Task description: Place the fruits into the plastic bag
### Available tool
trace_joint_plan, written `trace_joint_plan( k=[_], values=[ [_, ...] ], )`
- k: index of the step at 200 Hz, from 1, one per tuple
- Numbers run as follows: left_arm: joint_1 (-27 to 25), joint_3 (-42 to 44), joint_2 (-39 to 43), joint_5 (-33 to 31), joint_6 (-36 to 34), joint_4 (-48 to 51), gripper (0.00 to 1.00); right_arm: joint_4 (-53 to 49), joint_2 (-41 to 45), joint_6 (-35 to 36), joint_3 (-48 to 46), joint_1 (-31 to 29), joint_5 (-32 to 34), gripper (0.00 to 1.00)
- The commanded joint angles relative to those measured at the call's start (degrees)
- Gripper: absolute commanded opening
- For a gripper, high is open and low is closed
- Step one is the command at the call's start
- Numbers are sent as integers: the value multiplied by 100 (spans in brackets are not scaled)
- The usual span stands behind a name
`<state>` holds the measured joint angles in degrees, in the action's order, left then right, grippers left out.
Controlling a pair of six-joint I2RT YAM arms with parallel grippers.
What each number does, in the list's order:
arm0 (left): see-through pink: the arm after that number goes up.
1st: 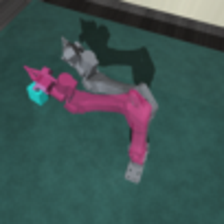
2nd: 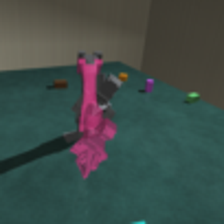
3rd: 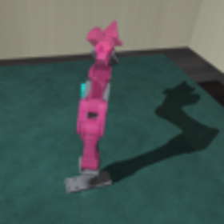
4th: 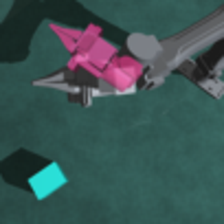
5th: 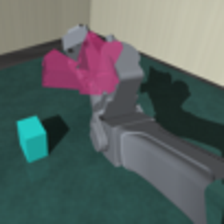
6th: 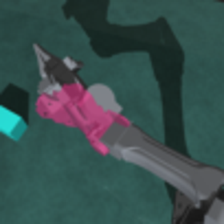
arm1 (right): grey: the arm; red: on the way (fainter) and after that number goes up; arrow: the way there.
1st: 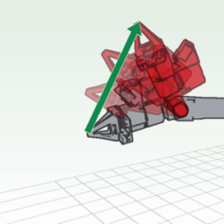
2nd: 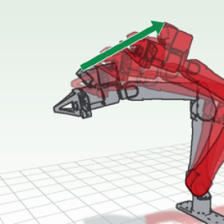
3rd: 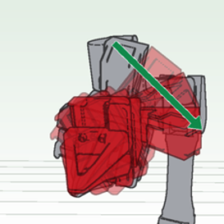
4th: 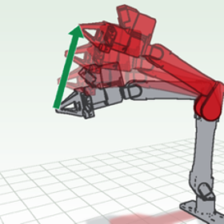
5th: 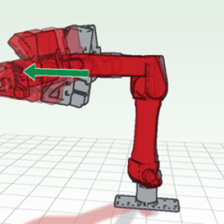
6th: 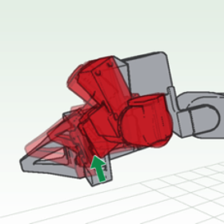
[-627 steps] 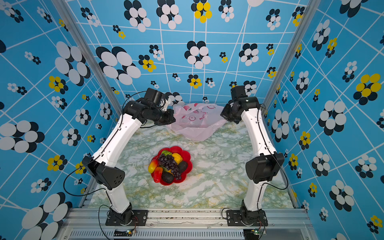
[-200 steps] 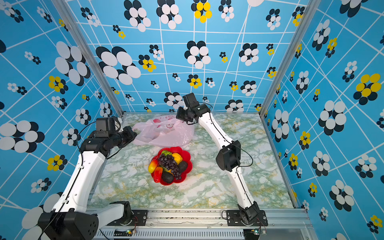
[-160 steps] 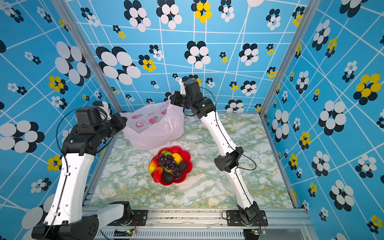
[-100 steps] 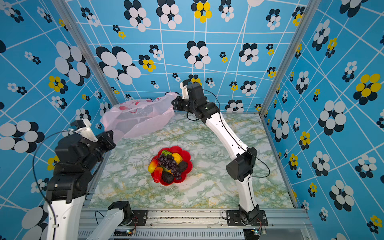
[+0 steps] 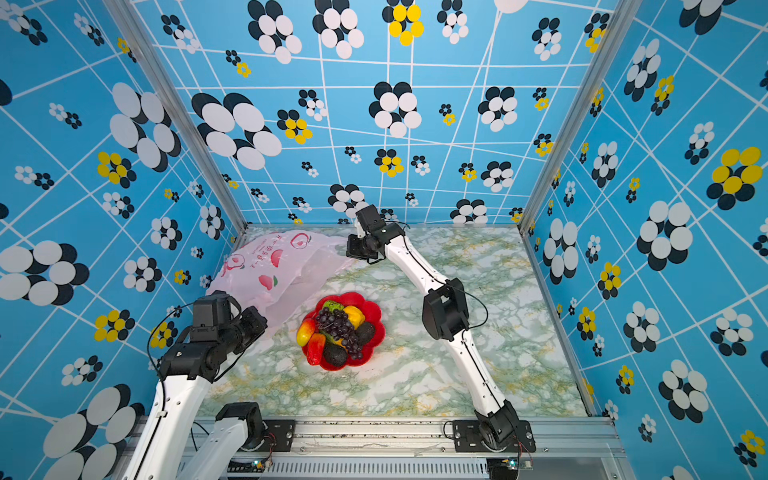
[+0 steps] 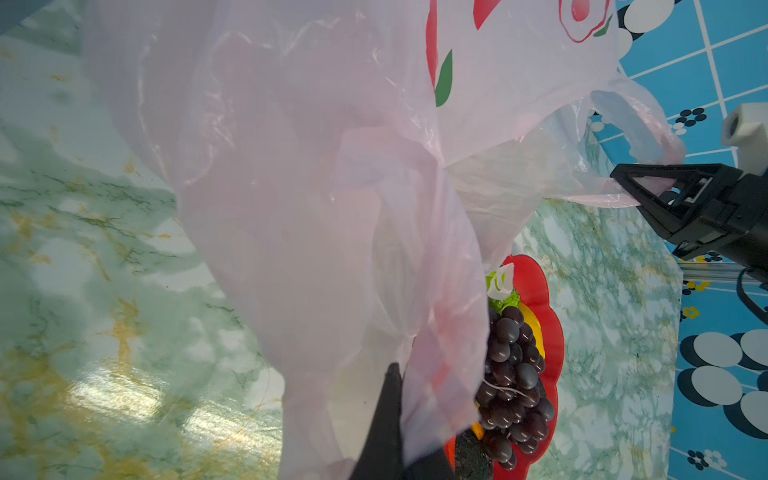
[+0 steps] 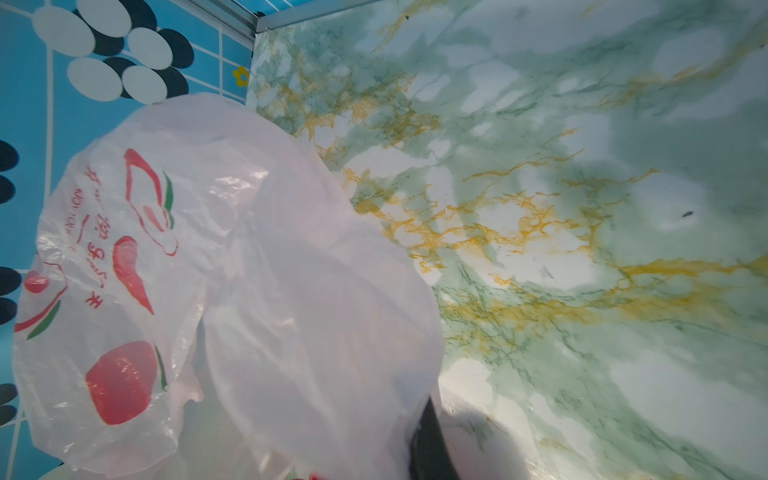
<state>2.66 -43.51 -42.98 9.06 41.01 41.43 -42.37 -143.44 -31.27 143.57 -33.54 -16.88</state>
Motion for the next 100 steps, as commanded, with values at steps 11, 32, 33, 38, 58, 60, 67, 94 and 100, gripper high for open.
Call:
trace_joint_plan(
  k=[11, 32, 33, 38, 58, 60, 67, 94, 100],
  values=[
    [41, -52, -232, 374, 220, -339, 6, 336, 733, -106, -739, 227, -54, 5],
    [42, -62, -340, 538, 311, -508, 10, 310, 920, -118, -965, 325, -159, 23],
    [42, -62, -346, 546, 315, -519, 11, 296, 921, -113, -968, 328, -158, 25],
    [42, -54, -351, 596, 342, -590, 11, 220, 966, -80, -979, 348, -153, 31],
    [34, -85, -408, 775, 390, -756, 10, -172, 1205, 142, -1001, 400, -43, 47],
    [33, -94, -416, 793, 392, -765, 10, -223, 1239, 163, -1016, 401, -19, 48],
    [33, -110, -445, 848, 394, -794, 9, -397, 1370, 242, -1067, 410, 73, 53],
    [3, -123, -562, 1119, 363, -912, 8, -973, 2095, 484, -1536, 454, 336, 65],
    [-9, -123, -560, 1124, 376, -930, 8, -1064, 2275, 505, -1677, 462, 374, 67]
  ],
)
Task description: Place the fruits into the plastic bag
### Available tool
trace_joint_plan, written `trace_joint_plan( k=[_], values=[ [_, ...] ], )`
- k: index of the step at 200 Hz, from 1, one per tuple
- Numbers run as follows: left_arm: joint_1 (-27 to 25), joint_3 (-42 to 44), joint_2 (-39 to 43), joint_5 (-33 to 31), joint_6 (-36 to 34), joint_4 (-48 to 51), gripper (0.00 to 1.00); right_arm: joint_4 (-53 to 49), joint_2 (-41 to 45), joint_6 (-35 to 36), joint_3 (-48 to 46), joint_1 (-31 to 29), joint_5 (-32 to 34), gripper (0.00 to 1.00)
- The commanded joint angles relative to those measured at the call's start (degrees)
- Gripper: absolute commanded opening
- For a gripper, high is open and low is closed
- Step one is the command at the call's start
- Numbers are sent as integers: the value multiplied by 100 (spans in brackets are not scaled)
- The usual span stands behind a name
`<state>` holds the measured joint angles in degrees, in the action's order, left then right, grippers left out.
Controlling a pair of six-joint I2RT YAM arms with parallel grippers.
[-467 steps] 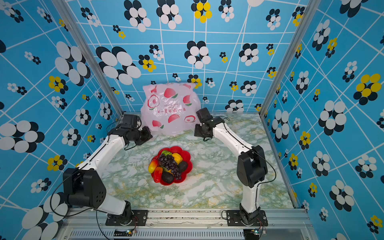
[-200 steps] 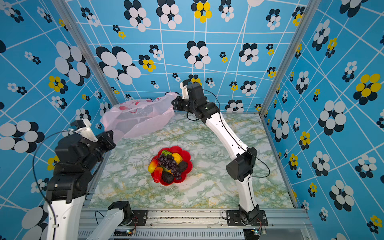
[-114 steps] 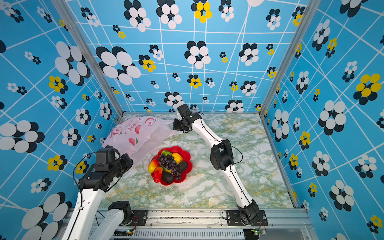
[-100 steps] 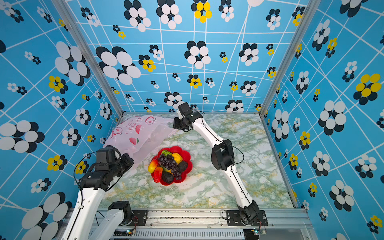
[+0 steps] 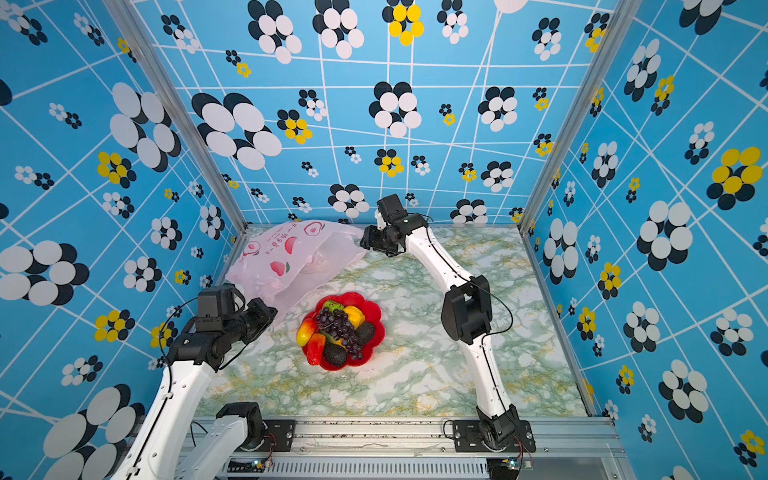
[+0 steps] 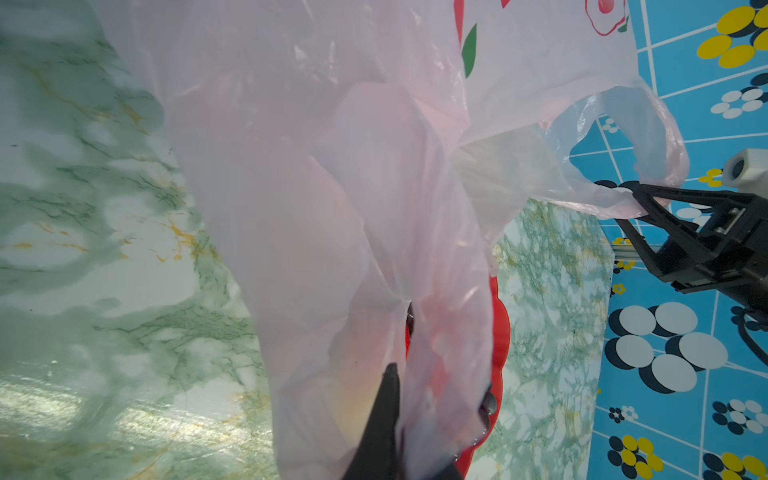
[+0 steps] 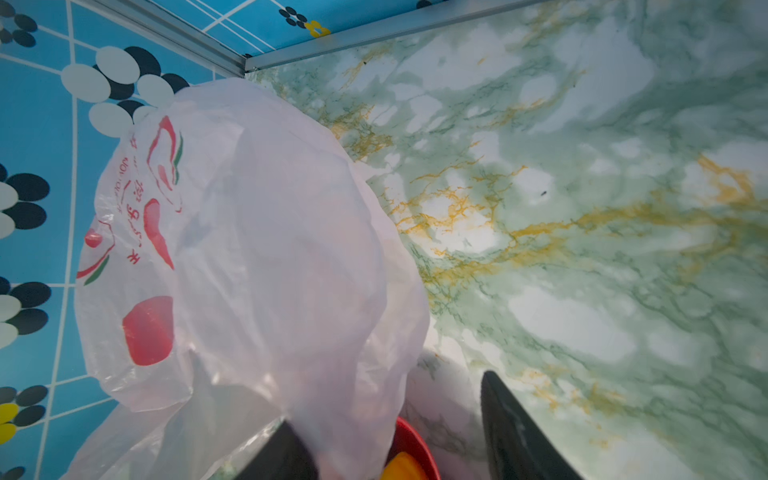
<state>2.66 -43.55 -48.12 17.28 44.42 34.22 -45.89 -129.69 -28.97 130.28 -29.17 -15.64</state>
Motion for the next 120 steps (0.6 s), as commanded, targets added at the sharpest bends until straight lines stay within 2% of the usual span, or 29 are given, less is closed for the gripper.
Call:
trace_joint_plan(
  k=[1, 55, 88, 120],
  values=[
    [-10, -119, -47, 302, 33, -207, 8, -725, 931, 281, -382, 25, 256, 67],
    [-112, -230, -32, 255, -162, -77, 9, -1613, 2304, 187, -1459, -78, 127, 80],
    [-170, -268, -3, 189, -302, 50, 10, -2488, 2375, -278, -1472, -726, -381, 80],
    [-227, -250, -22, 164, -329, 87, 9, -2463, 2230, -478, -1694, -1481, -1051, 80]
  ],
)
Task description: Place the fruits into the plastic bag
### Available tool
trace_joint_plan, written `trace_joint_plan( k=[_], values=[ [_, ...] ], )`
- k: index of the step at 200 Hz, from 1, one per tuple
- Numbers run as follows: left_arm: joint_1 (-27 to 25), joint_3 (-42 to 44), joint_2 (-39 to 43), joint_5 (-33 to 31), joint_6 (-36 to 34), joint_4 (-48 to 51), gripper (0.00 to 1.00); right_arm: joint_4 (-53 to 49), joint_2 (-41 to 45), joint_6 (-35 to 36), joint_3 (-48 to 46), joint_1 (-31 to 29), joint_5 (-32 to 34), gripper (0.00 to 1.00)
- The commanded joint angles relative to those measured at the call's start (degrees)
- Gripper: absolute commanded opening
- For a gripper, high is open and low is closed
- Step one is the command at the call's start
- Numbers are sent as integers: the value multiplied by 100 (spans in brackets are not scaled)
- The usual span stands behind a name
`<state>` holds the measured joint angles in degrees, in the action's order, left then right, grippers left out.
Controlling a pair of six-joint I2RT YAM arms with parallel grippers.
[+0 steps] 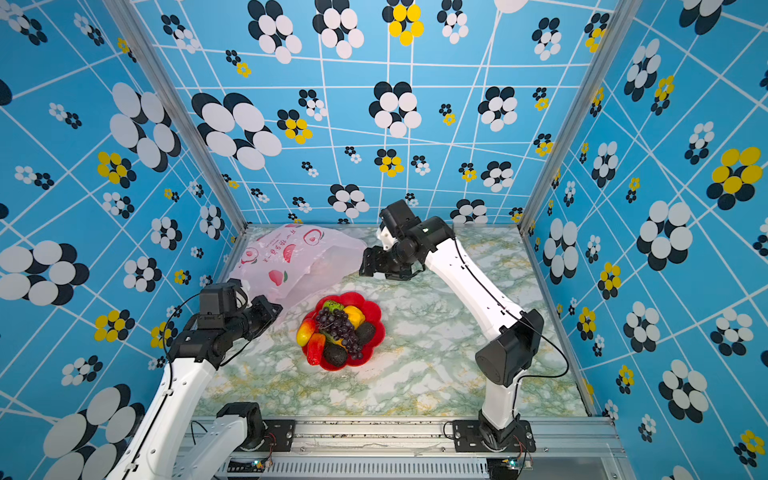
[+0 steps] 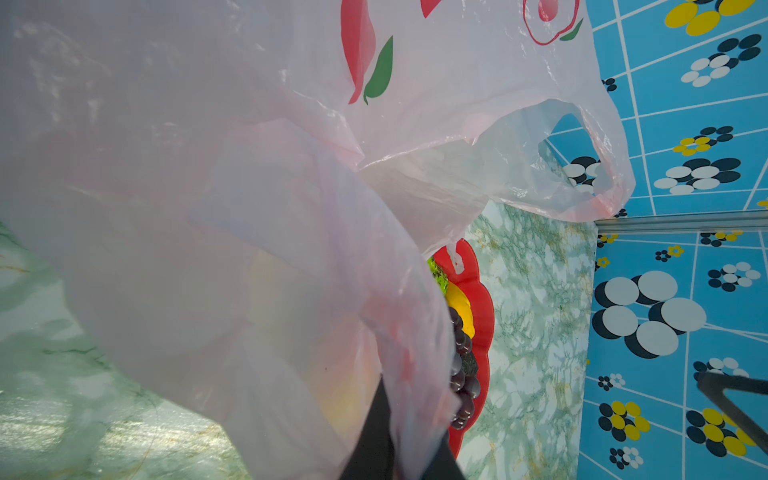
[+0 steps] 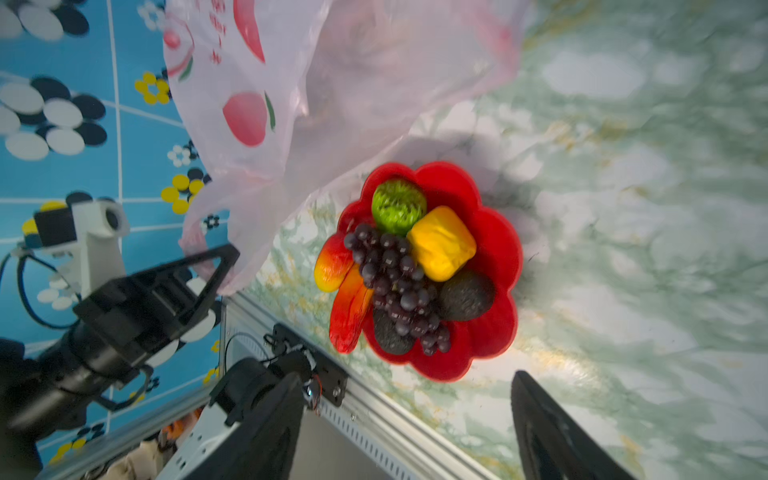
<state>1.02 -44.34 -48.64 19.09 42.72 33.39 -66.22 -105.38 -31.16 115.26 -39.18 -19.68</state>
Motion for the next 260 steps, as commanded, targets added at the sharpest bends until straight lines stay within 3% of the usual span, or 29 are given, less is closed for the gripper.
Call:
trace_joint_plan(
  k=[1, 58, 124, 155, 209, 260],
  values=[
    [-65, -172, 35, -23, -159, 173, 9, -429, -210, -264, -190, -501, -649, 81],
    [-142, -154, 223, -206, -86, 345, 4, -471, -1070, -512, 280, -1416, -718, 80],
    [-171, 109, 710, -499, -107, 175, 4, -182, -1672, -1083, 314, -1952, -269, 81],
    [-513, 106, 887, -726, -336, 274, 6, -5, -1848, -1368, 372, -2217, -175, 79],
    [-785, -42, 848, -1083, -551, 449, 6, -332, -2443, -1360, 919, -2331, -75, 72],
    [-916, 65, 934, -1084, -510, 558, 6, -429, -2695, -1471, 1077, -2339, 92, 72]
  ],
)
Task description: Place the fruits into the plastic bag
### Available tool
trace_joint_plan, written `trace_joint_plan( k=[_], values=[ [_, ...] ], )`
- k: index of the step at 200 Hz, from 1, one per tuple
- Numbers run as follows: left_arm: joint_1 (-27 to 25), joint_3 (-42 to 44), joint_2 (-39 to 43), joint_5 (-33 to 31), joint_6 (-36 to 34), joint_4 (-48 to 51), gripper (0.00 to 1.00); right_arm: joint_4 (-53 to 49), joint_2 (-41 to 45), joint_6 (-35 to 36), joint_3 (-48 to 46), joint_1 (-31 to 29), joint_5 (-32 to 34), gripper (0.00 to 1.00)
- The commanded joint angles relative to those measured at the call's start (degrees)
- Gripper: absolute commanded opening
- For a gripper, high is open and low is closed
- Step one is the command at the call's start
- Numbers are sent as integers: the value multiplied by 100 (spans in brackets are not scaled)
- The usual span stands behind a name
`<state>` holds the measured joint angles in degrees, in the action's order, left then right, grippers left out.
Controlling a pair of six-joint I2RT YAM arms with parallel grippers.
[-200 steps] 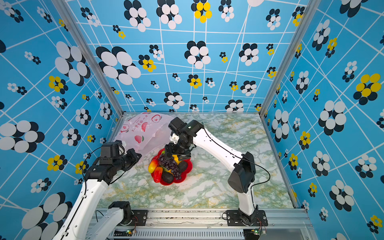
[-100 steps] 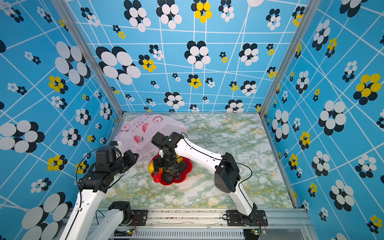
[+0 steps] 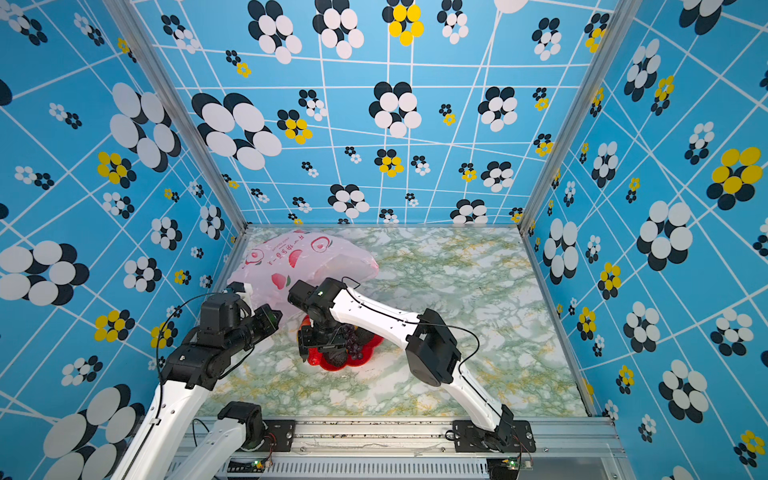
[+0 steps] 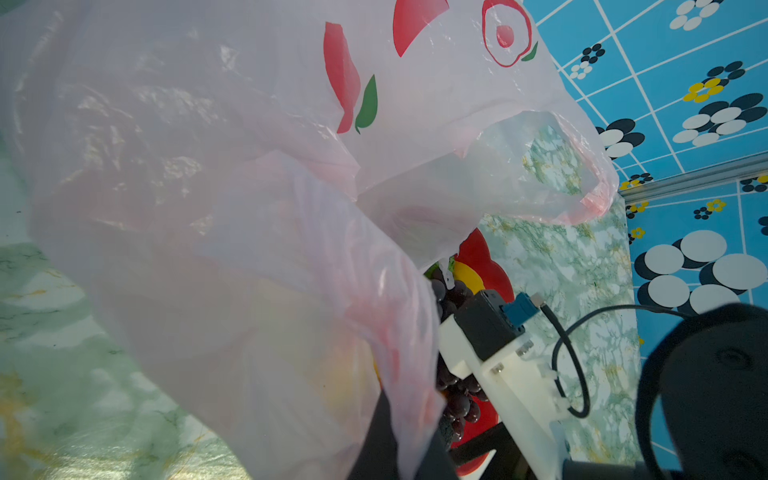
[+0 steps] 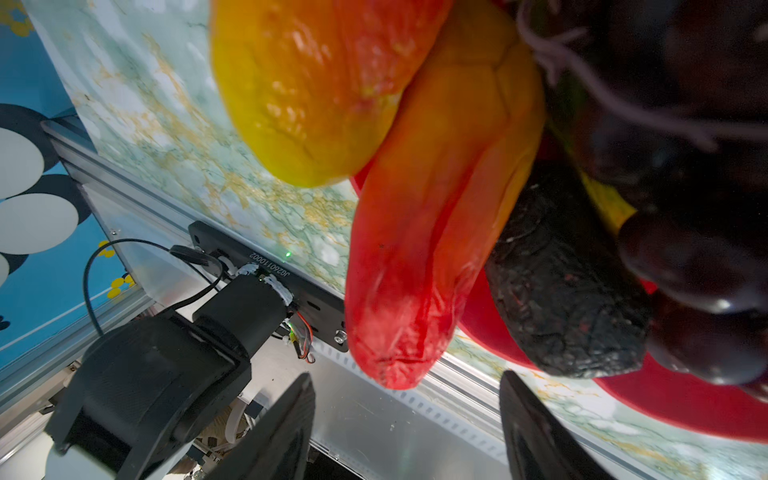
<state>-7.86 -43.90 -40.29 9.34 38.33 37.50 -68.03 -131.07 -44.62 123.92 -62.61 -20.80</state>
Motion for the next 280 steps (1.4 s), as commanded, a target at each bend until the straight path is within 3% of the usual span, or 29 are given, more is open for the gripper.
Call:
trace_joint_plan(
  k=[1, 56, 87, 123, 169, 219, 280],
  values=[
    [-30, 22, 104, -109, -71, 150, 6, -247, -129, -134, 212, 4, 205, 72],
    [-58, -102, 123, -178, -181, 271, 6, -975, -455, -45, 1072, 3, 563, 70],
    [-58, -65, 136, -179, -162, 271, 6, -1287, -104, -81, 1143, 45, 1028, 73],
    [-70, -188, 54, -210, -237, 259, 6, -965, 939, -261, -119, 271, 1699, 76],
    [-172, -277, -75, -289, -352, 267, 6, 720, 2544, -554, -2891, 937, 1587, 70],
    [-231, -336, -189, -310, -408, 310, 6, 1579, 2617, -383, -3866, 1482, 1425, 64],
    [-223, -409, -305, -319, -430, 384, 6, 2291, 2514, -198, -4563, 1752, 1255, 44]
  ],
)
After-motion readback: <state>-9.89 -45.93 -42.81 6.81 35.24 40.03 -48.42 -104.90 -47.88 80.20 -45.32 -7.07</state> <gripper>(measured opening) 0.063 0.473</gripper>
